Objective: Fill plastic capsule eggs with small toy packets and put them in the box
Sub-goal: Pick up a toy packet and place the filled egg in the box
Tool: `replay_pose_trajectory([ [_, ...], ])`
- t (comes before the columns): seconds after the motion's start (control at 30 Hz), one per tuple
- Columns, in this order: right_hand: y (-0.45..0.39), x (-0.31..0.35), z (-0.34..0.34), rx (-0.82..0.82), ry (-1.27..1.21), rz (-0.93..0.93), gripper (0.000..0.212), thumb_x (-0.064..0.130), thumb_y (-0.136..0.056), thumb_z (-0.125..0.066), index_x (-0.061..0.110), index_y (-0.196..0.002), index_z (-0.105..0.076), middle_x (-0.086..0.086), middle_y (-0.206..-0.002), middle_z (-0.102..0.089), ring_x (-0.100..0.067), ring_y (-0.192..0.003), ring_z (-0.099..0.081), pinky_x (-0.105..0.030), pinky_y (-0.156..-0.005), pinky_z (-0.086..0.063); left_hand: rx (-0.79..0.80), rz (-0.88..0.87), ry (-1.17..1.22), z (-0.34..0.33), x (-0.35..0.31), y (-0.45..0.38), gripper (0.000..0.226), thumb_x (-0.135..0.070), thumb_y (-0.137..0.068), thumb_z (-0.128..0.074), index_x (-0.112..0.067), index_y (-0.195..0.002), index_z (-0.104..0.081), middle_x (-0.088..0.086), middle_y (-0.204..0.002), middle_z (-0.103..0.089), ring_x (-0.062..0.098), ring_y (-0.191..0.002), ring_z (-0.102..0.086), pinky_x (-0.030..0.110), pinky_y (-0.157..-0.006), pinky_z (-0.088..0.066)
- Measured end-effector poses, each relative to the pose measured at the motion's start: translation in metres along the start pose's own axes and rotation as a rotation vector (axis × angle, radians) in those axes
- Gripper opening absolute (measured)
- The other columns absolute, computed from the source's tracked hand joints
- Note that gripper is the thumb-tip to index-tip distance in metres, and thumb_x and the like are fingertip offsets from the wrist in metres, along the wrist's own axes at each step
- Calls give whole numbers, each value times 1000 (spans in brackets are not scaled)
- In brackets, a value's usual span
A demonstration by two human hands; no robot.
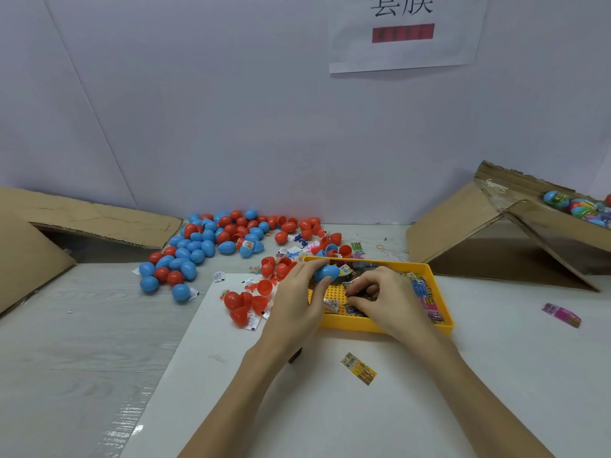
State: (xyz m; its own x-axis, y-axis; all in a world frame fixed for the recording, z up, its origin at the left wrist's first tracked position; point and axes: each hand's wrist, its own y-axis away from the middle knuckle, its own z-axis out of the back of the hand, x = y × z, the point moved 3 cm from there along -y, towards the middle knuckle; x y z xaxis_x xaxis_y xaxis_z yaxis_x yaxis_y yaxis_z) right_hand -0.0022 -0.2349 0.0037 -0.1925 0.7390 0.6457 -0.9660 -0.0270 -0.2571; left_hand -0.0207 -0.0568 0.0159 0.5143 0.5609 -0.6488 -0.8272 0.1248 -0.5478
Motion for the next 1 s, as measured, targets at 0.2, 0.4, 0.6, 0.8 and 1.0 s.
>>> replay_pose_trajectory([
  [0.2,2,4,1,-49,-5,19,21,23,-86,-84,28,-102,-72,9,-99,-66,-7,-89,-61,-14,-73,-49,8,26,-23,0,-1,-1,34,-14,-100,-63,-13,-134,-62,0,-129,-64,15,-119,-57,33,-103,-50],
  [0.4,2,-1,13,-235,-114,-20,15,5,-96,-70,17,-105,-72,4,-97,-69,-2,-84,-62,-5,-64,-47,3,45,-24,2,1,-2,34,-13,-99,-64,-13,-133,-63,0,-129,-64,16,-119,-57,37,-102,-50],
  [0.6,3,-17,29,-164,233,-20,16,19,-89,-81,17,-105,-78,-3,-102,-72,-19,-95,-65,-29,-82,-54,-10,43,-29,3,2,-2,33,-12,-99,-64,-14,-132,-63,-1,-129,-64,14,-119,-56,35,-102,-50],
  [0.8,-3,-28,25,-41,215,-120,28,24,-87,-83,14,-113,-78,-1,-95,-74,-10,-83,-63,-16,-68,-48,-4,24,-49,2,2,-1,34,-12,-98,-65,-16,-132,-63,-2,-129,-63,14,-120,-56,34,-102,-51],
  [1.0,-1,-27,27,-81,144,-120,8,19,-93,-76,15,-101,-78,1,-93,-74,-8,-80,-62,-18,-71,-48,14,26,-61,2,0,-1,35,-13,-98,-65,-15,-133,-63,-2,-129,-63,14,-120,-56,34,-101,-51],
])
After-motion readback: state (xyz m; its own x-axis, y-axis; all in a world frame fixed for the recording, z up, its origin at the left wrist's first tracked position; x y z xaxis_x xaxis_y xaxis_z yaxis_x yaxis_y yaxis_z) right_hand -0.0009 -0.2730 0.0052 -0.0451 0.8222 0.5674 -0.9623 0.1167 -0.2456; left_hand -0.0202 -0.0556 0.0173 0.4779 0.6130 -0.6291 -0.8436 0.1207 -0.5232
